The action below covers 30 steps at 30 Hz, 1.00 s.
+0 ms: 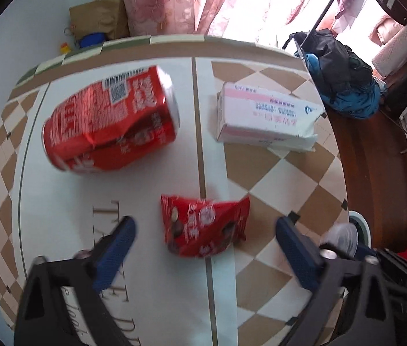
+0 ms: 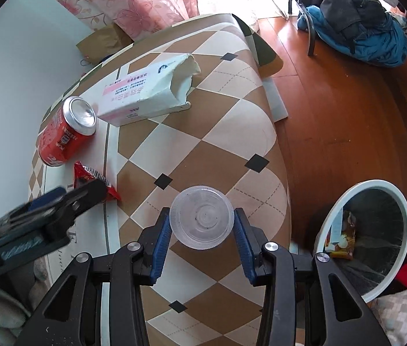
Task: Collect trash
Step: 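Grasp the red snack wrapper with the left tool while the right tool grasps the clear cup, then carry the red wrapper and clear cup over the trash bin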
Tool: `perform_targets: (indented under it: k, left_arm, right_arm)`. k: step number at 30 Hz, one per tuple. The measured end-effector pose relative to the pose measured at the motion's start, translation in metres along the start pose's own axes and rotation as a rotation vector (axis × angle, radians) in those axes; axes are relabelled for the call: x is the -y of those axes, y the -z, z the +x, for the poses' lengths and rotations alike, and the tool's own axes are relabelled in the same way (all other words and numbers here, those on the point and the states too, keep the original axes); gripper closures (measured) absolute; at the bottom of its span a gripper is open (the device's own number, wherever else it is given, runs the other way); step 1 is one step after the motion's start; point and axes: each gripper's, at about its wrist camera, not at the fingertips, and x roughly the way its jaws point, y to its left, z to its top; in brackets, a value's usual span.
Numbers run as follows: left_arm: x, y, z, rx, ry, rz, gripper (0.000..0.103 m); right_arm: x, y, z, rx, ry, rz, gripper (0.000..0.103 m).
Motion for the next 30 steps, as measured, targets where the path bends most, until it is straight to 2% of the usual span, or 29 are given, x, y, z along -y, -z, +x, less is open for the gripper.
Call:
perform_targets:
  k: [1, 4, 6, 7, 11, 18, 26, 30]
  left_arm:
    - [0.001, -0.001, 0.000, -0.001, -0.007, 0.006, 0.033]
    - [-0.001, -0.004, 0.000, 0.007, -0.014, 0.018, 0.048]
    - [-0.001, -0.003, -0.002, 0.020, -0.029, 0.036, 0.053]
    - [-0.001, -0.003, -0.004, 0.025, -0.034, 0.042, 0.061]
    - [-0.005, 0.000, -0.010, 0.051, -0.048, 0.063, 0.071]
    - [-0.012, 0.008, -0.029, 0.101, -0.073, 0.079, 0.074]
    - [-0.020, 0.036, -0.075, 0.184, -0.101, 0.080, 0.074]
    - [-0.019, 0.054, -0.106, 0.230, -0.107, 0.085, 0.074]
  right_arm:
    - [-0.002, 0.000, 0.000, 0.000, -0.001, -0.005, 0.059]
    - [-0.007, 0.001, -0.001, 0.003, -0.003, -0.014, 0.059]
    - [-0.008, 0.001, -0.003, 0.007, -0.003, -0.020, 0.059]
    - [-0.010, 0.002, -0.004, 0.010, -0.002, -0.023, 0.059]
    - [-0.016, 0.003, -0.008, 0.021, 0.004, -0.032, 0.059]
    - [-0.026, 0.009, -0.019, 0.040, 0.007, -0.058, 0.059]
    - [-0.045, 0.023, -0.049, 0.090, -0.009, -0.109, 0.059]
    - [-0.059, 0.034, -0.077, 0.136, -0.024, -0.143, 0.059]
